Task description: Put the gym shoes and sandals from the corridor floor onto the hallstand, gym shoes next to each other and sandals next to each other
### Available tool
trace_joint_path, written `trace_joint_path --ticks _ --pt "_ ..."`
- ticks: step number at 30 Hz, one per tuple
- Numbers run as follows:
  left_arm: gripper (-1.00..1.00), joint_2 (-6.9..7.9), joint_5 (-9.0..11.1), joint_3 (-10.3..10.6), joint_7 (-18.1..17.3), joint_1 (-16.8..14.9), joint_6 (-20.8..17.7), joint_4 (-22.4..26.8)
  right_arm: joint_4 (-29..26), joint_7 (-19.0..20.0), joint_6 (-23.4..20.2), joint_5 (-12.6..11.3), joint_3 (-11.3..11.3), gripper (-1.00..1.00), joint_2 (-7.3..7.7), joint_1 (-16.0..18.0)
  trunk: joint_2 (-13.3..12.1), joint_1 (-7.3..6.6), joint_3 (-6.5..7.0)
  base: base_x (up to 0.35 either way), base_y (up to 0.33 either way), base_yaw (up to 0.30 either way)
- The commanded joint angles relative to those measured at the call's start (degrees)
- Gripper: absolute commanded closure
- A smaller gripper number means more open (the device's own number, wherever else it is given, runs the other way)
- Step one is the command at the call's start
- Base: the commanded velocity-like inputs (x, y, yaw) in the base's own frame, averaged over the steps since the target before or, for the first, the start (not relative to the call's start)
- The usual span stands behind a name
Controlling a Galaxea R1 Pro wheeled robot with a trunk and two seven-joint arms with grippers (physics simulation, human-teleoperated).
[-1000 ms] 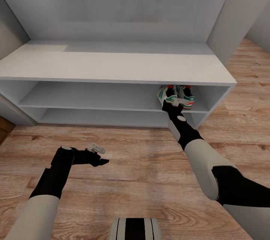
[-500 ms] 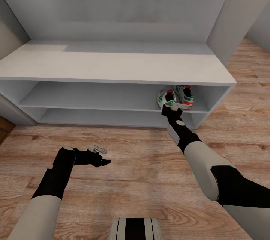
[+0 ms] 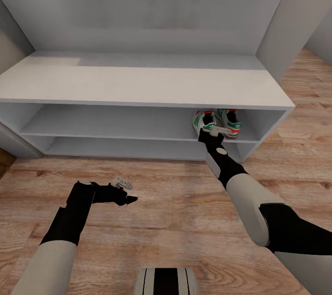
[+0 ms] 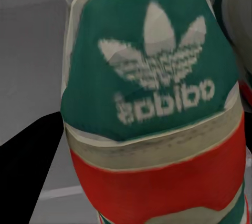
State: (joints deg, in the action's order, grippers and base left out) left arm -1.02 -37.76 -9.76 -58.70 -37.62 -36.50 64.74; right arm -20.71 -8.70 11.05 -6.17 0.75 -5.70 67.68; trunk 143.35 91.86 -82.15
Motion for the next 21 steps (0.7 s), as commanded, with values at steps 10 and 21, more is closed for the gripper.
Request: trace_joint_path --ticks 10,21 --pt "-1.00 -0.43 -0.2 1.7 0.0 0.0 0.0 0.0 0.1 0.1 0.0 -0.4 0.1 1.00 0.07 -0.1 0.0 0.01 -0.01 0.041 0.000 0.000" --pt "-1.00 -0.47 -0.1 3.0 0.1 0.0 -0.1 0.0 0.1 0.3 0.0 -0.4 0.1 1.00 0.10 -0.2 0.0 0.01 -0.01 0.003 0.000 0.000"
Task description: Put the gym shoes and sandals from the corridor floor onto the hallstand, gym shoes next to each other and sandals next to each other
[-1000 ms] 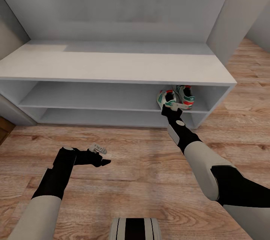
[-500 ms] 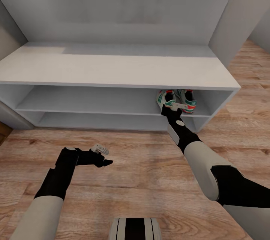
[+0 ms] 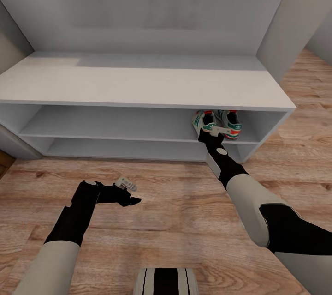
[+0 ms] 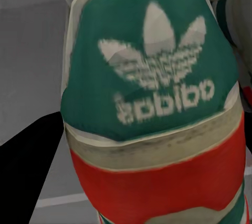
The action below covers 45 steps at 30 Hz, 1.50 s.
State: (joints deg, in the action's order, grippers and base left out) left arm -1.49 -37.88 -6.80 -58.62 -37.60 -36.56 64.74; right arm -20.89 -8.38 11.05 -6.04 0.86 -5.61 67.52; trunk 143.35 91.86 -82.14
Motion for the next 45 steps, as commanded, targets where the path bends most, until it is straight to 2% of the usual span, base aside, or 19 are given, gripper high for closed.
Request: trace_joint_path --ticks 1,15,26,36,45 --pt "-1.00 0.00 0.0 0.0 0.0 0.0 0.0 0.0 0.3 -0.1 0.0 -0.6 0.0 1.00 0.02 0.0 0.0 0.01 -0.01 0.000 0.000 0.000" --pt "-1.00 -0.56 -0.1 0.1 0.0 0.0 0.0 0.0 0.2 -0.1 0.2 -0.6 0.2 1.00 0.13 -0.2 0.0 0.01 -0.01 0.102 0.000 0.000" --pt "-1.00 -0.63 -0.1 0.1 0.0 0.0 -0.1 0.0 0.2 -0.1 0.2 -0.6 0.1 1.00 0.81 -0.3 0.0 0.01 -0.01 0.011 0.000 0.000" --pt "-1.00 -1.50 -0.1 0.3 0.1 0.0 -0.3 0.0 0.2 -0.1 0.3 -0.6 0.1 1.00 2.38 -0.3 0.0 0.01 -0.01 0.000 0.000 0.000" --pt "-1.00 -1.89 -0.1 3.0 1.1 0.0 -0.6 0.0 0.3 -0.1 0.3 -0.6 0.1 1.00 3.57 -0.4 0.0 0.01 -0.01 0.116 0.000 0.000"
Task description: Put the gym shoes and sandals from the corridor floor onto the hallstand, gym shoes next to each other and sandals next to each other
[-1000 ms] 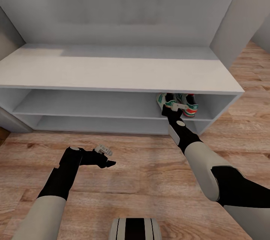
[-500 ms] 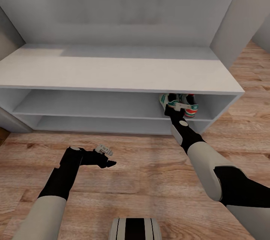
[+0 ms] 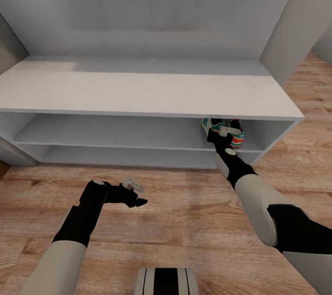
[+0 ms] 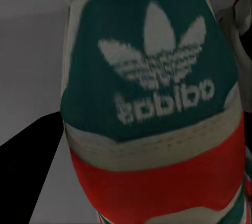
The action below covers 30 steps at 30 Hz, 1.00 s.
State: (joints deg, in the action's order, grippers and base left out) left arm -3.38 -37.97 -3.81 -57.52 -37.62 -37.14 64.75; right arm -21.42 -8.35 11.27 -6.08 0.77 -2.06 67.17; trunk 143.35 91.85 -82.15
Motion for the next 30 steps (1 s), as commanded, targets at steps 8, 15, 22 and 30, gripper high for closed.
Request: trace_joint_path --ticks 8,15,22,30 --pt "-1.00 -0.04 0.1 0.5 0.1 0.0 -0.1 0.0 0.8 -0.1 0.1 -0.6 0.2 1.00 0.38 0.0 0.0 0.01 -0.01 0.048 0.000 0.000" --pt "-1.00 -0.04 0.0 0.6 0.2 0.0 -0.1 0.0 0.9 -0.1 0.1 -0.6 0.2 1.00 0.41 0.0 0.0 0.01 -0.01 0.008 0.000 0.000" --pt "-1.00 -0.04 0.0 0.6 0.1 0.0 -0.1 0.0 0.9 -0.1 0.1 -0.6 0.1 1.00 0.35 -0.1 0.0 0.01 -0.01 0.001 0.000 0.000" --pt "-1.00 -0.05 0.0 0.6 0.2 0.0 -0.1 0.0 0.9 -0.1 0.1 -0.6 0.1 -1.00 0.35 -0.1 0.0 0.01 -0.01 0.000 0.000 0.000"
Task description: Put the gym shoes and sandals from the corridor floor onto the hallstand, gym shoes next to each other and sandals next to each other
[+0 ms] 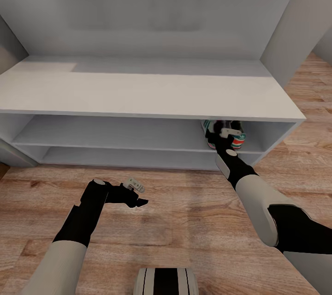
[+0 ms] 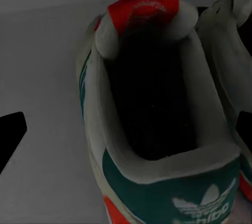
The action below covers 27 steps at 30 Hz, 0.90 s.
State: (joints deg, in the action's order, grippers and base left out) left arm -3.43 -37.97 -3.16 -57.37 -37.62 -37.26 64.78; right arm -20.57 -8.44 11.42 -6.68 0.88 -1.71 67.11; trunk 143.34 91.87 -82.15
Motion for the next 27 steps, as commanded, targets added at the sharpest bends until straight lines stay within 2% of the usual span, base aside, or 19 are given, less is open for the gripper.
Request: trace_joint_path --ticks 1,27 --pt "-1.00 0.00 0.0 0.0 0.0 0.0 0.0 0.0 0.0 0.0 0.0 0.0 0.0 -1.00 0.01 0.0 0.0 0.00 0.00 0.000 0.000 0.000" --pt "-1.00 0.00 0.2 0.0 0.0 0.0 0.0 0.0 0.1 0.0 0.0 0.0 0.1 -1.00 0.09 0.0 0.0 0.00 0.00 0.000 0.000 0.000"
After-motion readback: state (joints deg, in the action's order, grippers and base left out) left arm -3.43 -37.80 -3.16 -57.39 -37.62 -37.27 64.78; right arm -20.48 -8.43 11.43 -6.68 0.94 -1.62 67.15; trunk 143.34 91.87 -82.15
